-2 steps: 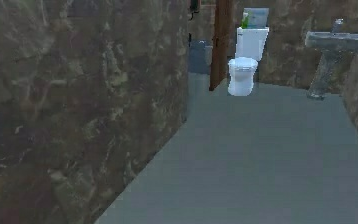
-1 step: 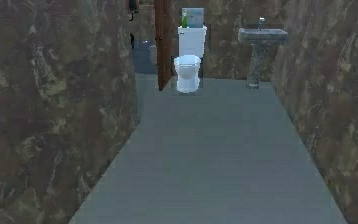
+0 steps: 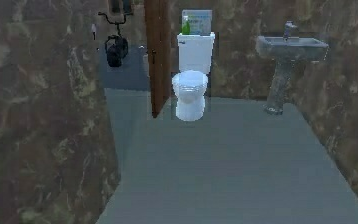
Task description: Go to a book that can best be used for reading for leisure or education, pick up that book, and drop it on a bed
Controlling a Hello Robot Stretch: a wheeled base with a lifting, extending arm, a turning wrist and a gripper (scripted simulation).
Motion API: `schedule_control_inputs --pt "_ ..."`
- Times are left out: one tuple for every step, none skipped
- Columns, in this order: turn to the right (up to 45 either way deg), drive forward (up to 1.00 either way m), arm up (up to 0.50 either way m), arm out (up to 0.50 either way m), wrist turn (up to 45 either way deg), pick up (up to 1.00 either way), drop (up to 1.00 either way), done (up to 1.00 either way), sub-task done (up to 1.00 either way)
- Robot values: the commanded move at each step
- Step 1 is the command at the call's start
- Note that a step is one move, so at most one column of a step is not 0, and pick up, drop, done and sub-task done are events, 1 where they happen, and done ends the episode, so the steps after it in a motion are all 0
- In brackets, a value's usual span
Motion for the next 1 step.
schedule_control_inputs --pt "0.0 1.00 0.00 0.00 0.0 0.00 0.00 0.00 0.00"
